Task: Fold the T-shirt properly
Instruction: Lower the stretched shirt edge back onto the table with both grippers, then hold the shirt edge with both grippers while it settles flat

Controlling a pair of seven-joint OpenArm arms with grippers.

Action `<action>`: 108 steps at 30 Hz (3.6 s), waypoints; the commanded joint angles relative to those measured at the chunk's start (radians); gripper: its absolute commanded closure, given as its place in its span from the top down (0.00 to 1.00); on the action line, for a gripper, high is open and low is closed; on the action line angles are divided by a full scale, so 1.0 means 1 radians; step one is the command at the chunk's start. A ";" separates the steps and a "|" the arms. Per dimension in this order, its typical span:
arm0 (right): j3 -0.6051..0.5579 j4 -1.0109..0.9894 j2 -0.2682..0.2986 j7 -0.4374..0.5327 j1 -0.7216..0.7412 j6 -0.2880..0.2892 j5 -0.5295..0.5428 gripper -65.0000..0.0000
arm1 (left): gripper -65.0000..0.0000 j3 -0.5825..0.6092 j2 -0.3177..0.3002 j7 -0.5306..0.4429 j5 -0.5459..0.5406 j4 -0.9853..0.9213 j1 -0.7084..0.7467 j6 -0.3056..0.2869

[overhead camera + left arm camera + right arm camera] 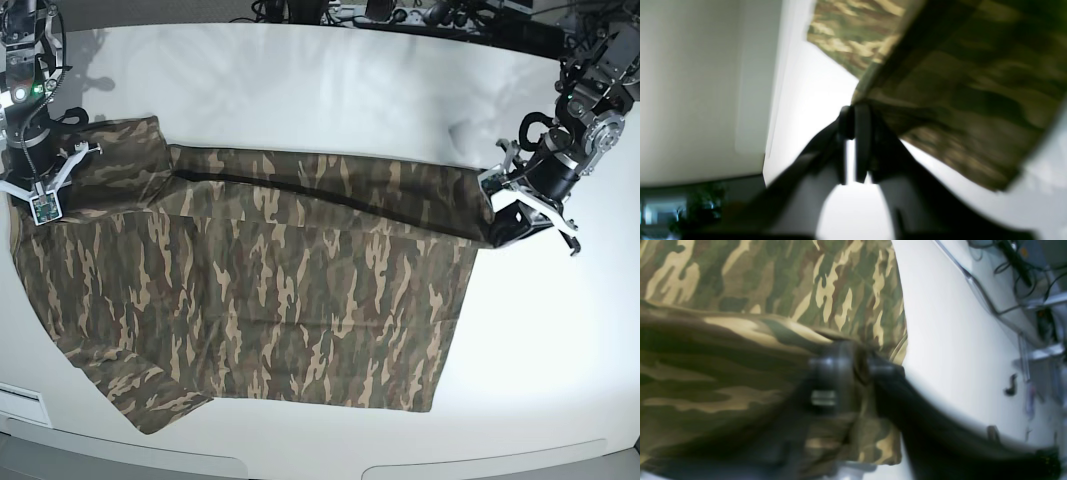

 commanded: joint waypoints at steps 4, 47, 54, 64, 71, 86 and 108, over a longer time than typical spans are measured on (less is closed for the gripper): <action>0.011 -0.007 0.021 -0.067 0.061 -0.073 -0.008 0.66 | 0.48 -0.011 -0.006 0.076 -0.091 0.017 -0.047 0.117; 0.010 -0.013 -0.016 -0.212 -0.166 0.374 0.261 0.01 | 0.48 -0.011 -0.007 0.134 -0.130 0.024 -0.061 -0.003; 0.010 0.123 -0.016 -0.211 -0.158 0.374 0.259 0.03 | 0.48 -0.011 -0.007 0.134 -0.130 0.024 -0.061 -0.003; 0.010 0.126 -0.016 -0.184 -0.152 0.315 0.253 0.07 | 0.48 -0.011 -0.006 0.130 -0.130 0.024 -0.061 -0.003; 0.010 0.126 -0.016 -0.184 -0.152 0.372 0.251 0.00 | 0.48 -0.011 -0.007 0.130 -0.130 0.024 -0.061 -0.003; 0.010 0.153 -0.013 -0.215 -0.152 0.366 0.251 0.00 | 0.48 -0.011 -0.006 0.130 -0.130 0.024 -0.061 -0.003; 0.011 0.260 -0.013 -0.212 -0.163 0.318 0.151 0.27 | 0.48 -0.011 -0.006 0.130 -0.130 0.024 -0.061 -0.003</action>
